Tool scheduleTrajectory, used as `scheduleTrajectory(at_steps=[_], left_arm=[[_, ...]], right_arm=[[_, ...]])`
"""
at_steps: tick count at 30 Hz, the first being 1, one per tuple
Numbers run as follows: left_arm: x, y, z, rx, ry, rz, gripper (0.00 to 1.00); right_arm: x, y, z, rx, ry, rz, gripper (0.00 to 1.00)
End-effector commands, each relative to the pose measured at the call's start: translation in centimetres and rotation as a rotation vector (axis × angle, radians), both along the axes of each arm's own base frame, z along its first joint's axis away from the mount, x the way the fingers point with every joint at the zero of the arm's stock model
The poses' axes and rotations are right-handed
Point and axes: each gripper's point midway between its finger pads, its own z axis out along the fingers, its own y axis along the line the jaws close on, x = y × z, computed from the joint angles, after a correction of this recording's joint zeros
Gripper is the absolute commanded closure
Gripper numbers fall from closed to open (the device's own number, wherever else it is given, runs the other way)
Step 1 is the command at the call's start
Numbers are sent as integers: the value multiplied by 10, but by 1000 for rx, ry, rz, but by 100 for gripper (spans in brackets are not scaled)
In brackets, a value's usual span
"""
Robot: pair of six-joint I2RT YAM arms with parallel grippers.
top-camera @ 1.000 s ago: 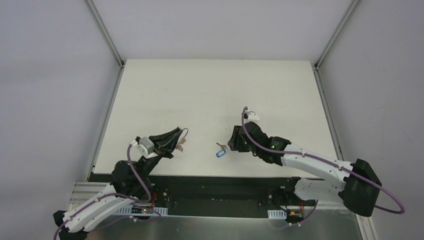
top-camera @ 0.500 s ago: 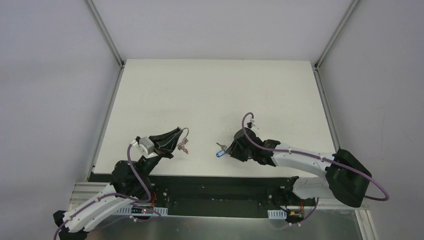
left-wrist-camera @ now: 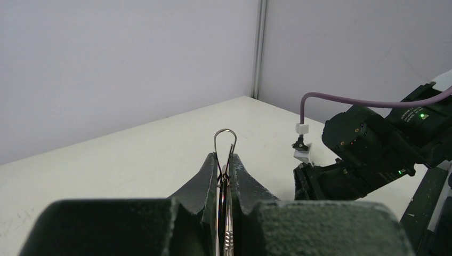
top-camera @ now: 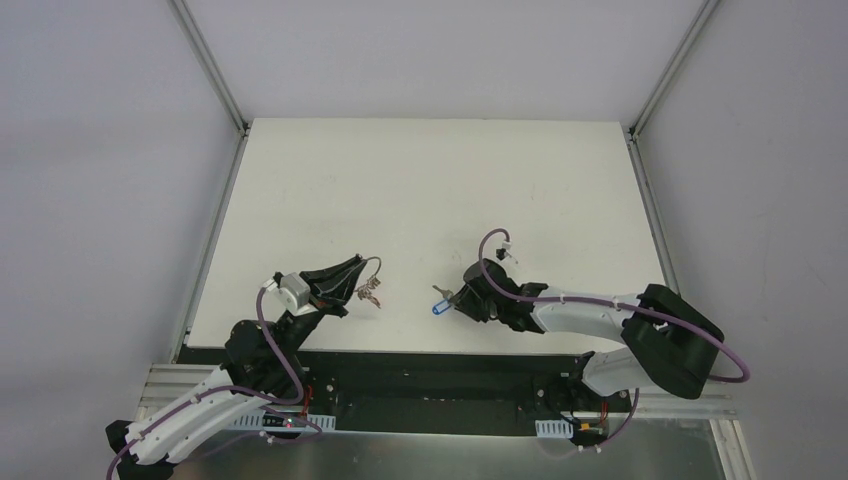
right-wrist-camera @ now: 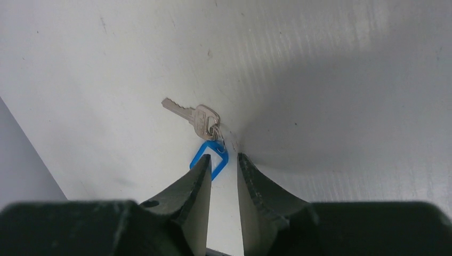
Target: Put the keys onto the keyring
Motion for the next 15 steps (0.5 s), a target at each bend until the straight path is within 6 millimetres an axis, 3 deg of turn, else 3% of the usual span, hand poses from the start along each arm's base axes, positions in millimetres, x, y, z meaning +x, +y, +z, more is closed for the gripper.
scheduleTrajectory(at_steps=[1, 6, 15], left_arm=[[-4, 2, 16, -57, -27, -11, 100], [-4, 2, 16, -55, -27, -10, 100], [-3, 2, 15, -53, -25, -6, 100]], right_arm=[[16, -8, -3, -5, -53, -85, 74], [18, -16, -8, -22, -60, -115, 79], [22, -8, -7, -8, -71, -92, 86]])
